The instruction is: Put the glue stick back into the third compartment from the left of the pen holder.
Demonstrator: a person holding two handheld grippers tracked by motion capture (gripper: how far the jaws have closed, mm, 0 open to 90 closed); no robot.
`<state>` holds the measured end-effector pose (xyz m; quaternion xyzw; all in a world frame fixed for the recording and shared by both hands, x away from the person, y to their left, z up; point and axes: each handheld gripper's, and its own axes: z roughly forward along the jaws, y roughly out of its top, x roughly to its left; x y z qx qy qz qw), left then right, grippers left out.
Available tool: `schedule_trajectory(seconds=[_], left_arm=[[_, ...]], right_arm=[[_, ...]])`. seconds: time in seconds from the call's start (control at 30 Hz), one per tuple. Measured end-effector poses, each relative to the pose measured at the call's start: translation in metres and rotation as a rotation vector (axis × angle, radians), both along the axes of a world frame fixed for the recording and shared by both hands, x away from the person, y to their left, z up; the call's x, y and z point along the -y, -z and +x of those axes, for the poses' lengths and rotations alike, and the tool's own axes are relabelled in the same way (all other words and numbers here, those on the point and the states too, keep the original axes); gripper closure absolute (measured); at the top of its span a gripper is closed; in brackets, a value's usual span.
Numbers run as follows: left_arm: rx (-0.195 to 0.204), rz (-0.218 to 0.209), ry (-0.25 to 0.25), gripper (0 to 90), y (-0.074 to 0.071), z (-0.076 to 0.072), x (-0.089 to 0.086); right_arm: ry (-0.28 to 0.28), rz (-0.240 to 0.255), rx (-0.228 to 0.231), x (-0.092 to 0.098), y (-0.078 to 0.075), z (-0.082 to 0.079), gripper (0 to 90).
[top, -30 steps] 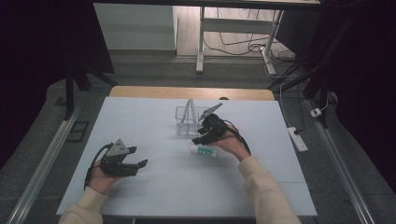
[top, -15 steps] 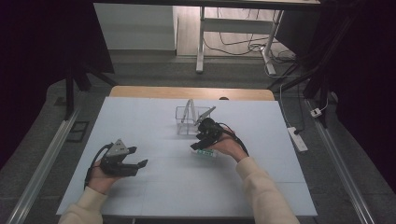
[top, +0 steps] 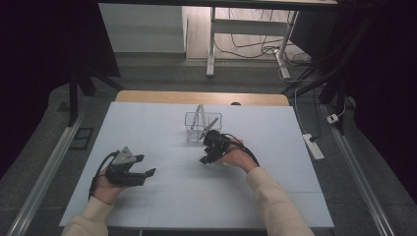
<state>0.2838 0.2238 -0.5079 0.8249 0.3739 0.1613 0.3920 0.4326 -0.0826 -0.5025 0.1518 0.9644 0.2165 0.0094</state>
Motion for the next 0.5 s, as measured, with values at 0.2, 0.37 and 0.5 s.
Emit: schedule_trajectory(seconds=[0.2, 0.37, 0.5], left_arm=[[-0.003, 0.002, 0.003, 29.7, 0.0004, 0.0004, -0.0002], [-0.003, 0.002, 0.002, 29.7, 0.0004, 0.0005, -0.0002], [-0.003, 0.001, 0.002, 29.7, 0.0004, 0.0006, -0.0002]], right_arm=[[-0.001, -0.04, 0.019, -0.0025, 0.0009, -0.0004, 64.3], [-0.008, -0.061, 0.039, -0.003, -0.0005, -0.0023, 64.6], [0.001, -0.036, 0.044, 0.0, -0.0045, -0.0023, 64.7]])
